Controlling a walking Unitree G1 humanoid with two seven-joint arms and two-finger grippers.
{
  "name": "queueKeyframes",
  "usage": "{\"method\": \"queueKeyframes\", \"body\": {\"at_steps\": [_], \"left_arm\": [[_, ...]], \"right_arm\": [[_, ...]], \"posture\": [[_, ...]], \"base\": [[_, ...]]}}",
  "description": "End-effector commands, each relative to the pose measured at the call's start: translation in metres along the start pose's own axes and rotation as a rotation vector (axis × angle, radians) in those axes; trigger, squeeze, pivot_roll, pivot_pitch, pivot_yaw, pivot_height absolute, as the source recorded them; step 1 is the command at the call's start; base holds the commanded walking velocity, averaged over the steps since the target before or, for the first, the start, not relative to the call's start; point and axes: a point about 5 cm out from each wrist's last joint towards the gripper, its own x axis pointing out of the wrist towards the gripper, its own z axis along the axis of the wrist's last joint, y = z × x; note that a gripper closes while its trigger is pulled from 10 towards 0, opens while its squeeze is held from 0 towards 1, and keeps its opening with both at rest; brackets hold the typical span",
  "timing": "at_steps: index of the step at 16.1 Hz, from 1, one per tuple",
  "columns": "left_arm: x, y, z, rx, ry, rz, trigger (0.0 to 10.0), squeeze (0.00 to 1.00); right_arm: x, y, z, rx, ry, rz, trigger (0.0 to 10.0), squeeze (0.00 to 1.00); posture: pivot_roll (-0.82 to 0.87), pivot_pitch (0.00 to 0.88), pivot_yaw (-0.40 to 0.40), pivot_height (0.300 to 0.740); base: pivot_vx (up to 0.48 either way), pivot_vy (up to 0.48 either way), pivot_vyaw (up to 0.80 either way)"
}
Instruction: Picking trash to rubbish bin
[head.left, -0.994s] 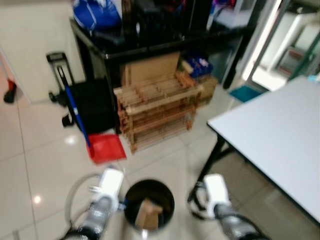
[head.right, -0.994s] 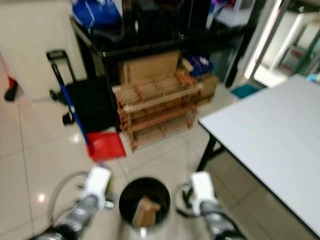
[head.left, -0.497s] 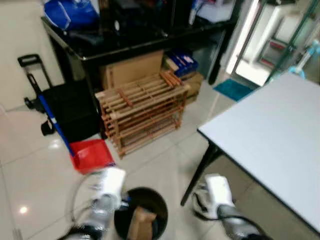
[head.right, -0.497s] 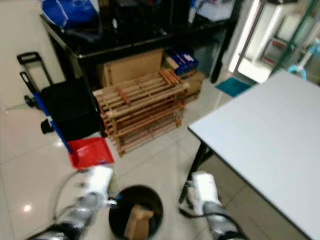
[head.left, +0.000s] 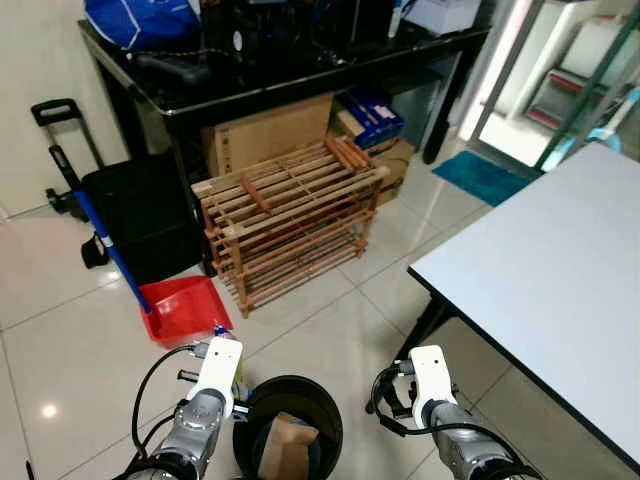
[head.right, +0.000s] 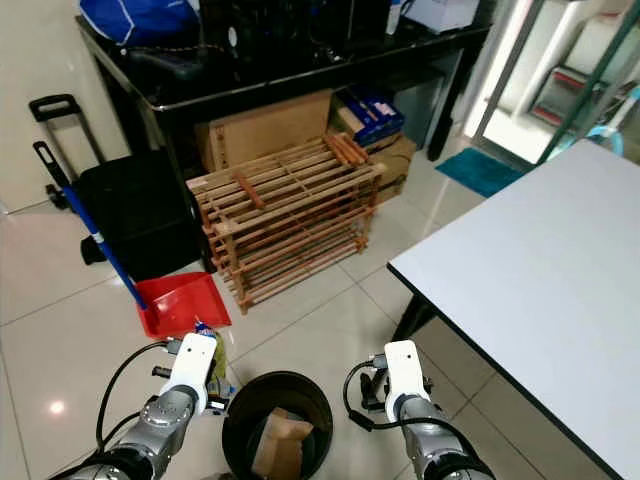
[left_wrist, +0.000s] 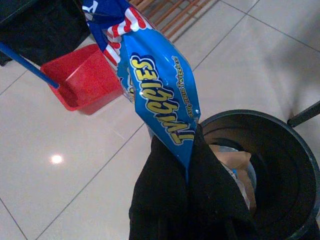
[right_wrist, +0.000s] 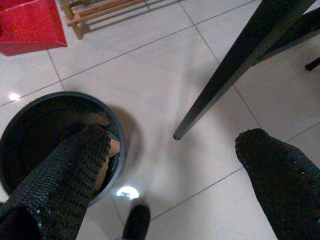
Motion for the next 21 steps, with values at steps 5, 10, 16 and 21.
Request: {"method": "queueKeyframes", "body": {"at_steps": [5,10,16,21], "left_arm": [[0.001,-0.005,0.002,0.002,0.000,-0.053,10.0,0.00],[0.002,-0.012,0.008,-0.043,-0.012,-0.103,10.0,0.00],[0.000,-0.033,0.005,-0.223,0.048,-0.327,10.0,0.00],[0.000,-0.045,0.005,-0.143,0.073,-0.348,10.0,0.00]], "right_arm": [[0.001,0.018,0.000,0.052,0.065,0.257,10.0,0.00],[-0.001,0.038,0.004,0.124,0.093,0.511,10.0,0.00],[-0.002,0.042,0.007,0.135,0.084,0.563,10.0,0.00],[-0.002,0.040,0.013,0.129,0.060,0.577,10.0,0.00]], "posture": [[0.01,0.055,-0.069,0.740],[0.00,0.052,-0.072,0.740],[0.00,0.057,-0.074,0.740],[-0.03,0.059,-0.072,0.740]], "base": [[0.000,0.000,0.00],[0.000,0.000,0.00],[0.000,0.000,0.00],[0.000,0.000,0.00]]}}
